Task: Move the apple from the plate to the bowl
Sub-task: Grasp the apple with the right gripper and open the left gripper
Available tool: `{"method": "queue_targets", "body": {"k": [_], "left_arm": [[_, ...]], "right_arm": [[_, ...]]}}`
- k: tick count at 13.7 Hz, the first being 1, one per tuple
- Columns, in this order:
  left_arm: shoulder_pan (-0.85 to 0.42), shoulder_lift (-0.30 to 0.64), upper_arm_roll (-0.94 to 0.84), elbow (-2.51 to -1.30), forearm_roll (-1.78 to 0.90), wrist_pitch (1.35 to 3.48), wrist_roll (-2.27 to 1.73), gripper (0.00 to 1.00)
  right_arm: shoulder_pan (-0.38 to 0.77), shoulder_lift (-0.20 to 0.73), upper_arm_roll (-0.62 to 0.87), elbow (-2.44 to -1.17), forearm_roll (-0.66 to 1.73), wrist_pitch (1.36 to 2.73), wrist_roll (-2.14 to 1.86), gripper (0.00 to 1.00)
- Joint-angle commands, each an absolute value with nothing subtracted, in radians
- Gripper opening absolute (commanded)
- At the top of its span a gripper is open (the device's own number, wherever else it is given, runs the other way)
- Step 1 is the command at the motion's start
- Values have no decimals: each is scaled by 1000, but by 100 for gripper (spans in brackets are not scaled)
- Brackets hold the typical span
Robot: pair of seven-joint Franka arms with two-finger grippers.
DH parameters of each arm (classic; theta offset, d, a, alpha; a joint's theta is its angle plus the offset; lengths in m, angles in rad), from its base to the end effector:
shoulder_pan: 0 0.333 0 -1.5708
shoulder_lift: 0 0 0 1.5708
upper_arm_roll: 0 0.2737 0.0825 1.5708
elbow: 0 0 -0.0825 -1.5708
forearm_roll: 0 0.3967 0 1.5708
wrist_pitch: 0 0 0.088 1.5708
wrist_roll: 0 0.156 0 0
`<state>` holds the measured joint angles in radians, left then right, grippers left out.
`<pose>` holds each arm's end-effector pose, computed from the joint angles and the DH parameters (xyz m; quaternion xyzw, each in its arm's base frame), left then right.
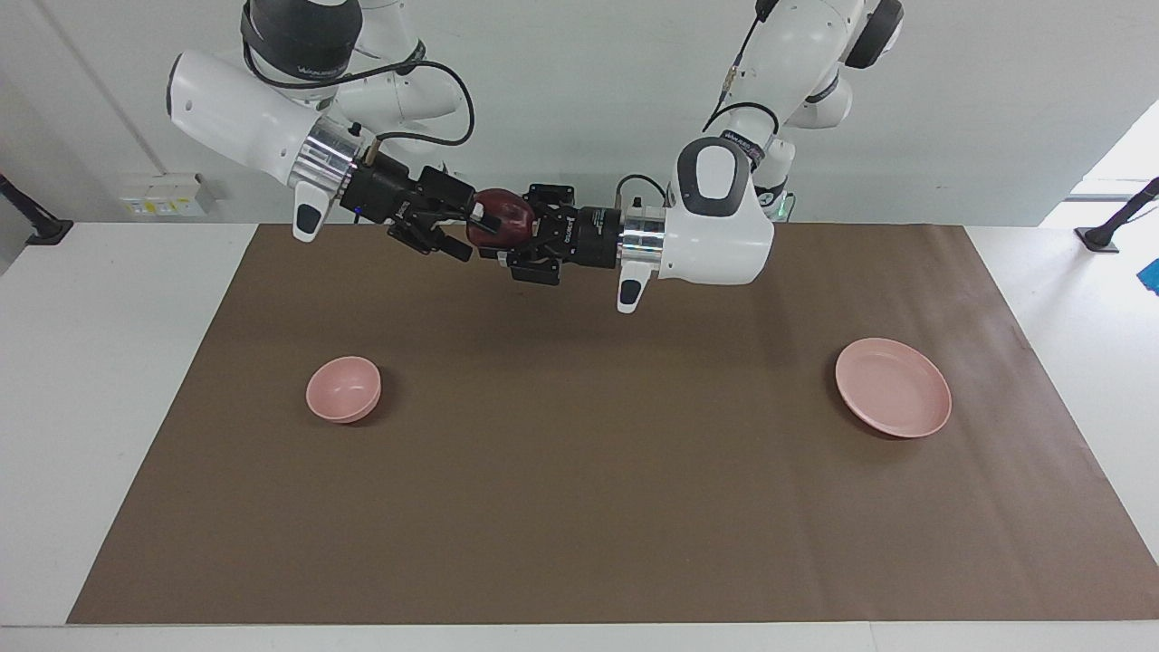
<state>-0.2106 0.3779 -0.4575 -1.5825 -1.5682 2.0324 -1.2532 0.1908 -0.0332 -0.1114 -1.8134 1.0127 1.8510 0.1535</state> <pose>0.5213 -0.4875 0.4663 0.5360 0.4658 -0.5623 0.4237 0.5794 0.1523 0.5162 -0.8682 0.1499 0.0244 0.4725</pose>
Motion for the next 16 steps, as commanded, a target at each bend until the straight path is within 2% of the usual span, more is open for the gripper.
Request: {"method": "queue_targets", "body": {"k": [1,7,8,10,12,16], "left_arm": [[-229,383,-465,-1568,-1589,2069,-1269,0],[-232,383,-465,-1568,-1591,2069,-1267,0],[-233,383,-466,-1568,-1591,2069,-1267,0],[-233,383,-465,-1568,-1591,2069,-1267,0],[-233,383,-465,-1568,-1589,2069,-1267,0],[-232,383,-465,-1566,-1585,2079,-1269,0]], "right_arm": [[184,-66,-110,-1853,1048,1816,120,100],[190,-67,-109,-1853,1042,1793,143,100],[190,-67,-109,-1853,1034,1792,143,94],[190,-67,-109,-1853,1032,1787,146,51],[190,-66,-109,-1850,1028,1787,181,0],[189,-64,-109,-1847,1026,1787,183,0]]}}
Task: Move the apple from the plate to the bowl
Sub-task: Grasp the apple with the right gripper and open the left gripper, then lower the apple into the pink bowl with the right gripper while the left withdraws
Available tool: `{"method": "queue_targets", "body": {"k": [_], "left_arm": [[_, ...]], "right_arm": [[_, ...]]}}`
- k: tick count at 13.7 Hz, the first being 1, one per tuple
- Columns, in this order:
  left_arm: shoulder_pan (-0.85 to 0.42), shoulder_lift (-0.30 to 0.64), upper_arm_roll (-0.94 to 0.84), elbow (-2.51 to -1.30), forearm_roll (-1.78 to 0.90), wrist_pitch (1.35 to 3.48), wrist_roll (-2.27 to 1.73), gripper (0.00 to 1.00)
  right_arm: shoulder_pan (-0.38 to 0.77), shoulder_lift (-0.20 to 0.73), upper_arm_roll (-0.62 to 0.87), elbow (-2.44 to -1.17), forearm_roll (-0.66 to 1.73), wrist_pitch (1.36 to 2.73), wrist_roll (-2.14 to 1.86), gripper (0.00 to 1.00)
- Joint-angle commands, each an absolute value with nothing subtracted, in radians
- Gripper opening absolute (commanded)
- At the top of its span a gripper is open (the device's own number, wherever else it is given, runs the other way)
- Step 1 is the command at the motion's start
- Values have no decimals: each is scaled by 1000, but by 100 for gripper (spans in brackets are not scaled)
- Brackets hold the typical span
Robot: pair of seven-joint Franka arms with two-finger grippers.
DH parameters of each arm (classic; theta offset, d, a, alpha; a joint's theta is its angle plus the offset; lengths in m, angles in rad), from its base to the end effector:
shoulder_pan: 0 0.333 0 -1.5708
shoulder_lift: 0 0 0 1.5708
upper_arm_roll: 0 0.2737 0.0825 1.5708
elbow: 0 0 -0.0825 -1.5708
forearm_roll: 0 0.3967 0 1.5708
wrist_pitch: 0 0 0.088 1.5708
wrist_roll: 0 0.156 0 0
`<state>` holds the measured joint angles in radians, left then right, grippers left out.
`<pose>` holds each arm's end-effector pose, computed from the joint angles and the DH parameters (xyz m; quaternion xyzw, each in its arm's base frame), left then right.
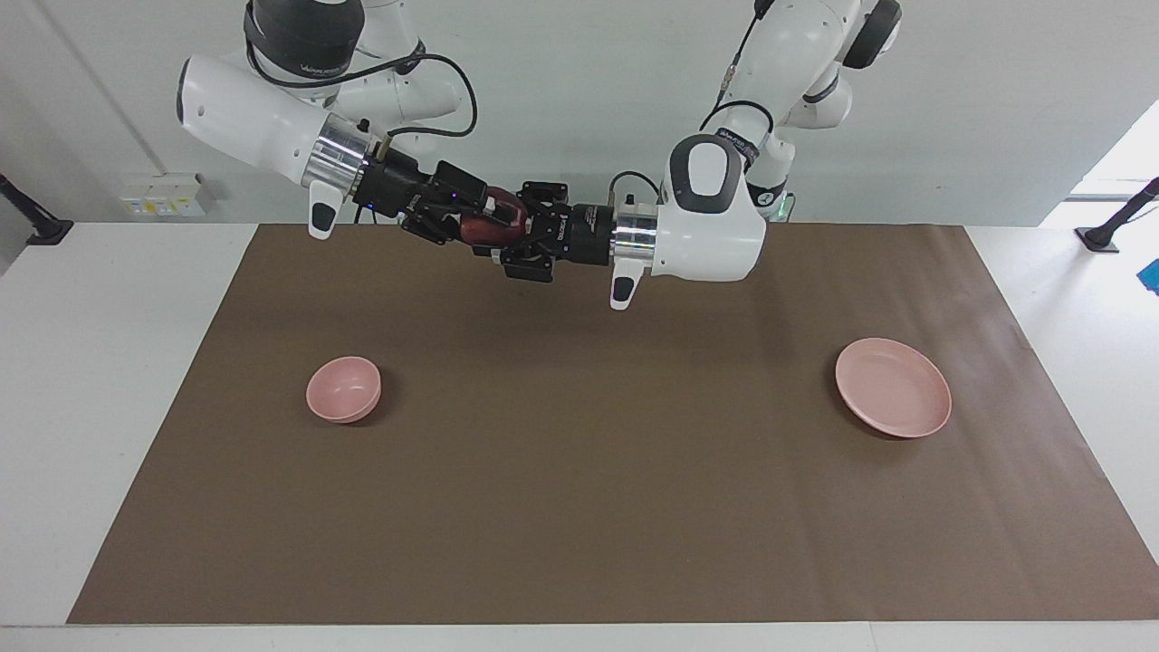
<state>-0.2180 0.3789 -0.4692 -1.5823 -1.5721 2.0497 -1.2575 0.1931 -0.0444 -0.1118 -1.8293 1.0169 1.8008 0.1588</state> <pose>0.5155 -0.4955 0.4667 0.5344 0.4671 -0.5642 0.4218 0.5683 0.1580 0.5133 -0.8675 0.1410 0.0506 0.4744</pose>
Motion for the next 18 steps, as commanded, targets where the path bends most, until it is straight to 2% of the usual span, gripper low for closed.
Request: {"method": "queue_targets", "body": {"k": [1,2,3,4,10,18], "left_arm": [[-232,383,-463,-1566,-1583,2082,-1267,0],[-232,383,-463,-1566,-1582,2083,-1267,0],[-232,383,-463,-1565,-1578,2082,-1266,61],[-233,383,-463,-1565,-1574,2085,-1258,100],[-229,380,-459,-1560,-1548,2095,-1259,100],[-153,382,-416,-1575,-1324,2105,-1255,100]], "right_arm": [[189,-64,-109,-1847,1026,1787,183,0],[189,-63,-109,-1845,1026,1787,183,0],[189,-63,-109,-1844,1026,1787,181,0],[189,-61,-109,-1844,1026,1787,179,0],[189,-61,-109,-1842,1011,1776,181,0],[150,-61,-115,-1842,895,1709,86,0]]}}
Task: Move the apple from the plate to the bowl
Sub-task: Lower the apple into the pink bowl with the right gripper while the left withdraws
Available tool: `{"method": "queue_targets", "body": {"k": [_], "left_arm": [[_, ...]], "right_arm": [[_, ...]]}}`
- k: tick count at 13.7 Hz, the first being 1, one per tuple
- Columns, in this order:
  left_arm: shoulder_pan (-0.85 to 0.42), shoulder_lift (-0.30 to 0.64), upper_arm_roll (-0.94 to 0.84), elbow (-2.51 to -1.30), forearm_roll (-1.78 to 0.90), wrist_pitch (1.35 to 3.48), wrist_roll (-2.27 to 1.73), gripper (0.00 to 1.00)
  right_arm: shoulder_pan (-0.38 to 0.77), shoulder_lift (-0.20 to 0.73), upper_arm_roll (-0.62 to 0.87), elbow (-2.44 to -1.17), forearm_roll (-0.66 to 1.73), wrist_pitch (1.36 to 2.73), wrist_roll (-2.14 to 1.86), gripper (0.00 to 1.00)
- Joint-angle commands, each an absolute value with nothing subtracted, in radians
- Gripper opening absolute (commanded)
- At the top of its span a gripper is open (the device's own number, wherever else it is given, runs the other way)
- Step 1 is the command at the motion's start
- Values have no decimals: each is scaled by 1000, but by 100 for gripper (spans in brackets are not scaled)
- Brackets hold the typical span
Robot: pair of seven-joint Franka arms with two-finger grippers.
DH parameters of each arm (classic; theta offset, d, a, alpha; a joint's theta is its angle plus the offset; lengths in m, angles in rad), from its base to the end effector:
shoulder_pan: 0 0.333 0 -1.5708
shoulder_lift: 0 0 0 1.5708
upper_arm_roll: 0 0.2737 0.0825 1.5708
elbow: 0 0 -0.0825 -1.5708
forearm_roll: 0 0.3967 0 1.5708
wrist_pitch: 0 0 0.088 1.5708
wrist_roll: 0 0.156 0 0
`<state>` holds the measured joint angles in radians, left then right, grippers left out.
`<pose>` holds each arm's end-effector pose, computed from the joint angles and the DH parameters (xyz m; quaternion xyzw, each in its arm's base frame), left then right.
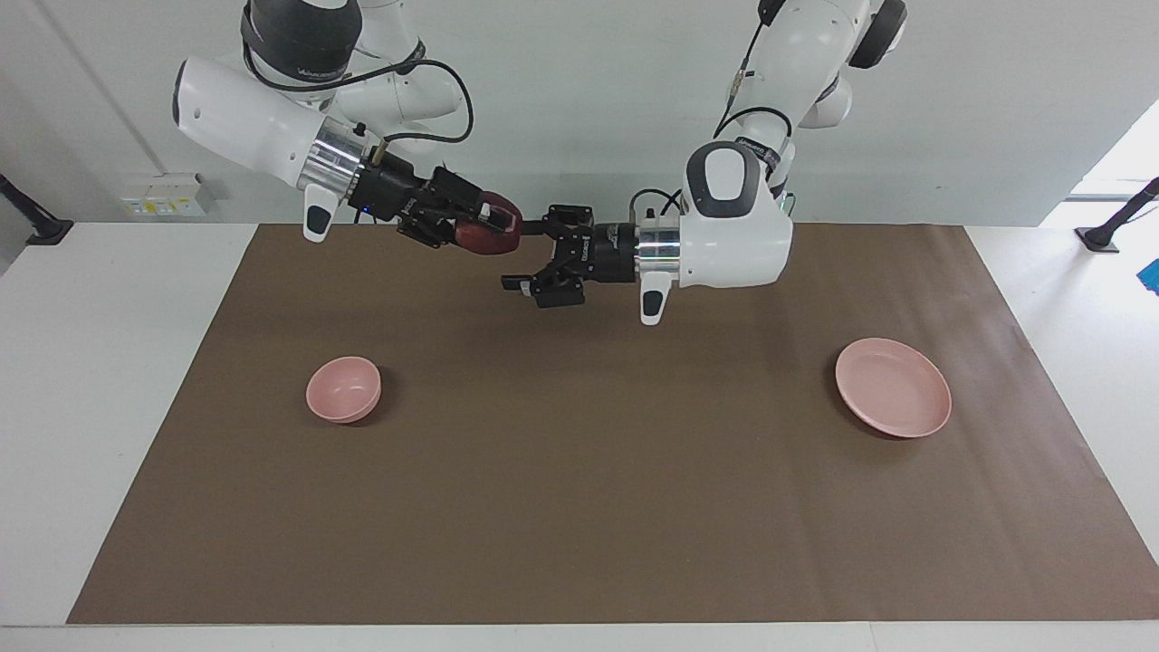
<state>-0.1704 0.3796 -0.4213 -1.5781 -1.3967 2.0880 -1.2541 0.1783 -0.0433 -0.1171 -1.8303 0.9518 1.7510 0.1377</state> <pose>0.5599 -0.4431 0.4449 0.5816 0.5019 -0.4792 0.4245 0.5626 0.1460 0.5033 -0.8835 0.1241 0.0611 0.4475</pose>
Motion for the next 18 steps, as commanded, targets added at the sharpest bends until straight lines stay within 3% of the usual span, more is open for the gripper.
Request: {"method": "queue_targets", "body": {"k": [1,9,18], "left_arm": [[-153,382,-410,-1577,-1260,2105,-1253,100],[-127,391,-382,-1592,-800,2105,-1252,100],[-40,396,-371,-1588,-720,2047,-1238,100]], "right_arm": [[141,-63,-115,-1842,847,1703,62,0],[104,-52,-118,-1848,245,1727,-29,0],[106,162,-117,-1850,-155,1992,-25,0]]}}
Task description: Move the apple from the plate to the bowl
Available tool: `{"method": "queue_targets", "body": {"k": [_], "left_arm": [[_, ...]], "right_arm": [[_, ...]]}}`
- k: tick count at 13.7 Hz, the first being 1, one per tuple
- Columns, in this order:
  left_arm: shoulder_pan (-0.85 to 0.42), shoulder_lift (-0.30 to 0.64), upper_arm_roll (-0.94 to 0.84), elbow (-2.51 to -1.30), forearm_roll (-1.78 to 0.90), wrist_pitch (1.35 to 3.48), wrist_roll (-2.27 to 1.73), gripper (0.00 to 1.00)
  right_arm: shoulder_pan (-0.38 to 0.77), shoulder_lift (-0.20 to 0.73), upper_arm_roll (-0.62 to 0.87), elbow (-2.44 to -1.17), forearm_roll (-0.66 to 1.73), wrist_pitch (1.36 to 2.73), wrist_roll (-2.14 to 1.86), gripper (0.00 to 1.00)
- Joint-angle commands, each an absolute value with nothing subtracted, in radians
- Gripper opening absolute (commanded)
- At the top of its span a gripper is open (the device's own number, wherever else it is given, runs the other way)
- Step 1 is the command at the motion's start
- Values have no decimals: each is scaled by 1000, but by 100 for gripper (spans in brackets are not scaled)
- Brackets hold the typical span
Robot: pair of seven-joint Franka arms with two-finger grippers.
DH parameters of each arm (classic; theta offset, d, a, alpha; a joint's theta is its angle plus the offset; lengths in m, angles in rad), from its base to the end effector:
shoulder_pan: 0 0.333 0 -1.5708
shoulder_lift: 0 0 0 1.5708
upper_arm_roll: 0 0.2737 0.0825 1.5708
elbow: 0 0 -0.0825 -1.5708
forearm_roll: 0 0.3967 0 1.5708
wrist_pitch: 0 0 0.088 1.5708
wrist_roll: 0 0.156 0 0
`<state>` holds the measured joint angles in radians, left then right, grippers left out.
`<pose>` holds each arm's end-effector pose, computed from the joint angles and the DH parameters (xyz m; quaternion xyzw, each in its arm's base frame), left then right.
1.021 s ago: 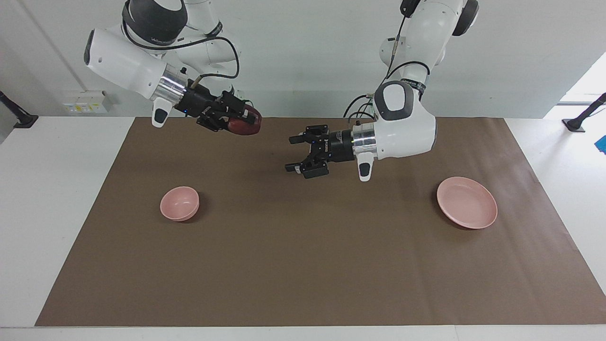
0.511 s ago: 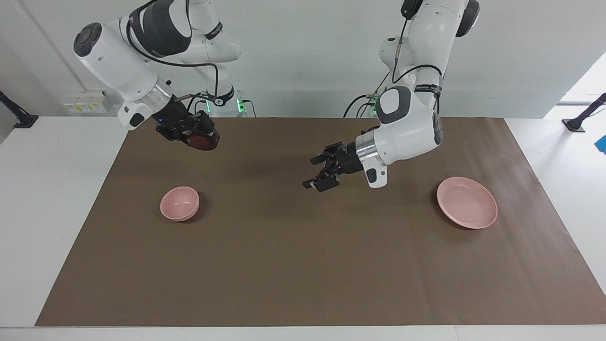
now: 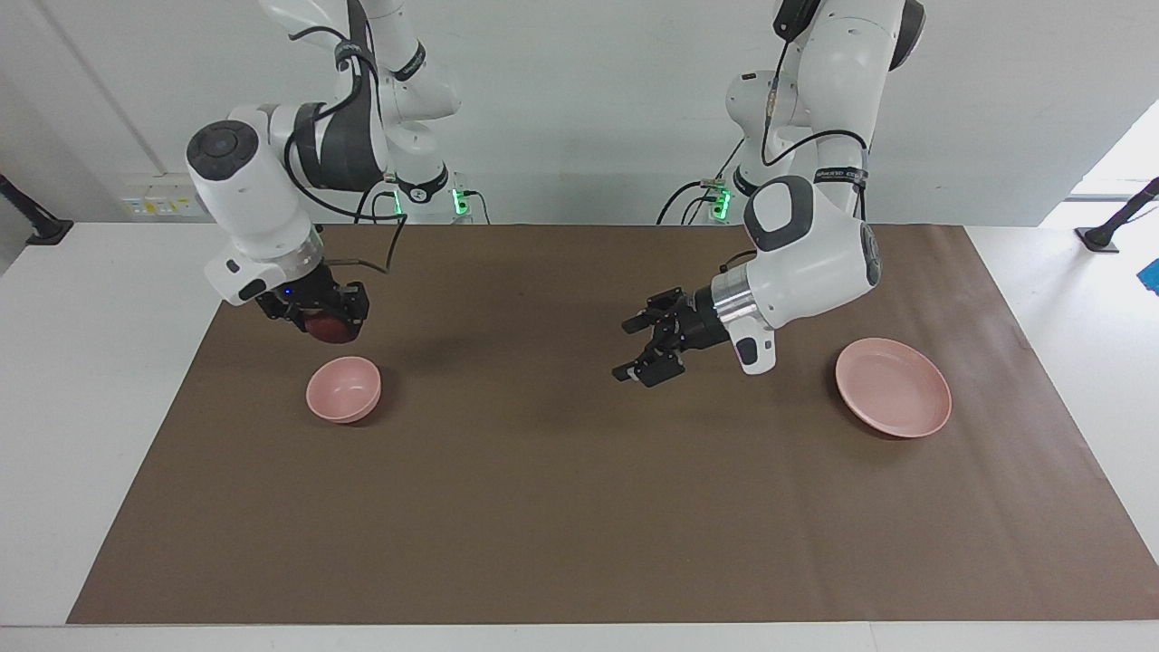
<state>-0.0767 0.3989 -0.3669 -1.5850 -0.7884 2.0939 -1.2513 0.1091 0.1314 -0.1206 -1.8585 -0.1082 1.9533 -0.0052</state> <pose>0.6100 -0.3354 0.3741 0.7481 0.5208 -0.2689 0.3112 0.5959 -0.0181 0.3497 0.9980 0.0183 -0.0184 0.0575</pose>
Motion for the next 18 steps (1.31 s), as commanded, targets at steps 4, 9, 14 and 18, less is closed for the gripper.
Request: {"method": "queue_targets", "body": {"k": [4,9,14,18], "left_arm": [[7,400,-371,-1582,-507,1858,-989,100],[31,384,-373,-1572,-119,1746,-700,100],[52,351,-373,-1572,62,1746,-422,100],[121,333,-373,-1568,87,1795,-355,100]], "right_arm": [[118,212,-117,-1845,-222,2060,35,0],[140,271,-115,-1850,-278,2111,121,0],[144,310,-117,-1852,-305,2138,150,0],[144,330,-117,-1850,-308,2148,169,0]]}}
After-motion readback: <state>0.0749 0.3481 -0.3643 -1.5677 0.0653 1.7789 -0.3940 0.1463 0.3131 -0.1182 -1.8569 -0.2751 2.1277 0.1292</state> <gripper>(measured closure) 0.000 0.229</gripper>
